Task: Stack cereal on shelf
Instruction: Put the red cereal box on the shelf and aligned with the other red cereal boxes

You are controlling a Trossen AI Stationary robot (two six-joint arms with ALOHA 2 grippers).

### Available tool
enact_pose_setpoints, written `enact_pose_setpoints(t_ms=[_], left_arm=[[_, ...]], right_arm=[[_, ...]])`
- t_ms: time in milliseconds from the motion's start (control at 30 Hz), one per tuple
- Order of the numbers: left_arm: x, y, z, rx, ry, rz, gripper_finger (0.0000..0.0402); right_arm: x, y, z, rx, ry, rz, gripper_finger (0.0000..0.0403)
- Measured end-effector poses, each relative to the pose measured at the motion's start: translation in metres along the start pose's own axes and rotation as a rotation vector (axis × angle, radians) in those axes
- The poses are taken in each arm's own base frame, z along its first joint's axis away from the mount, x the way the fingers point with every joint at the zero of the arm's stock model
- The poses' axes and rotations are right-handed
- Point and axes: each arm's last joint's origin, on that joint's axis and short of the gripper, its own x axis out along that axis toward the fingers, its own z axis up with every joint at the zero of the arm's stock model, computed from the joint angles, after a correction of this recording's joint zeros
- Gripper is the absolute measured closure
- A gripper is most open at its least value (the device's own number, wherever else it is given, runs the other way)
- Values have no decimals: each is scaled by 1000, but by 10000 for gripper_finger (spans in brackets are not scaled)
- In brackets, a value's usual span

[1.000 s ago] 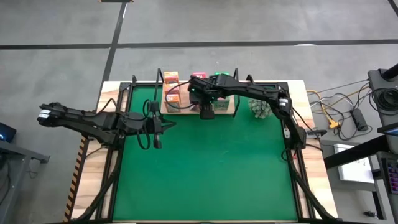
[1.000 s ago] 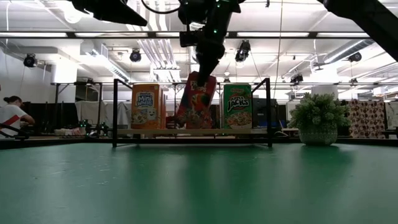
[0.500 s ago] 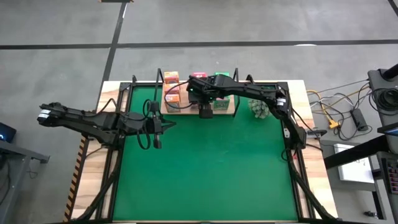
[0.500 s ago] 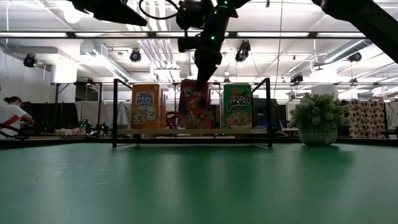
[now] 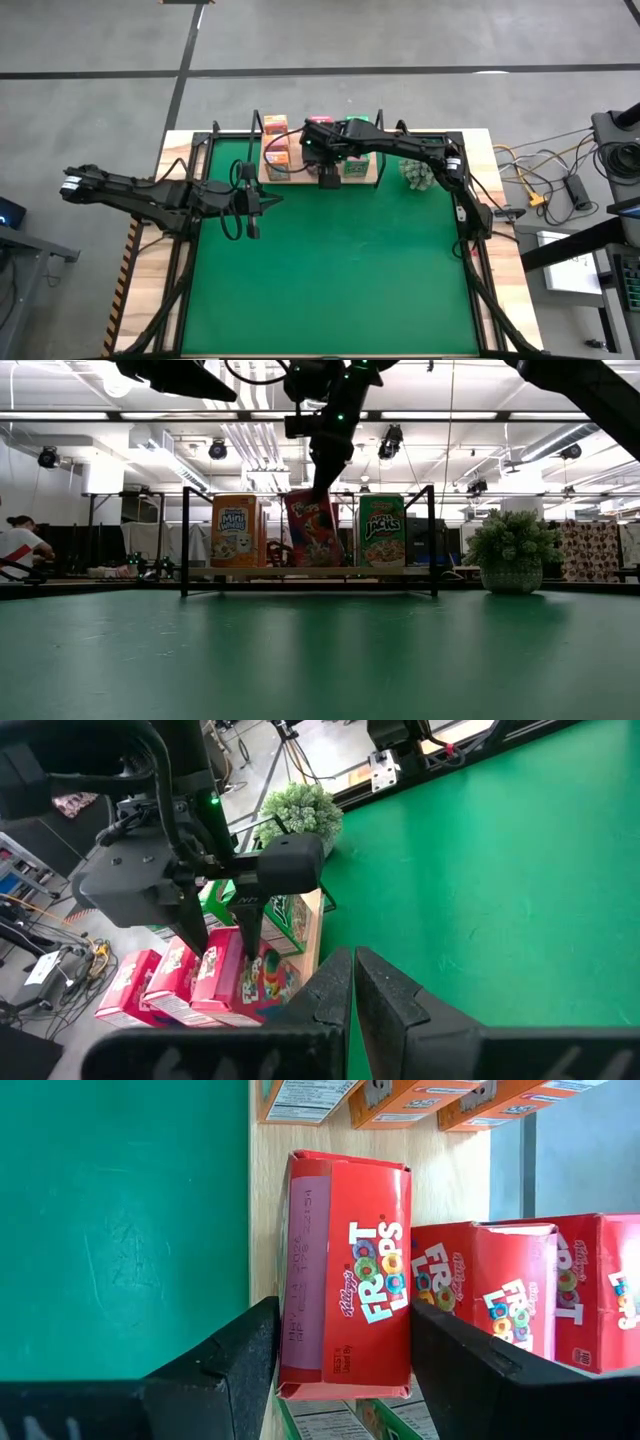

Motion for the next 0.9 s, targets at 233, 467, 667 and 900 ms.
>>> enact_pose_setpoints(t_ms=[233, 467, 667, 900], left_arm=[[0, 0, 0, 0, 0, 0, 402], [0, 0, 0, 0, 0, 0, 402], [0, 0, 0, 0, 0, 0, 402], [0, 0, 0, 0, 0, 0, 402]], right_arm=[[-2, -1, 1, 4, -7, -4, 202], [-2, -1, 1, 29, -10, -5, 202], [-2, -1, 1, 36, -12, -5, 202], [-2, -1, 1, 29, -13, -6, 202]])
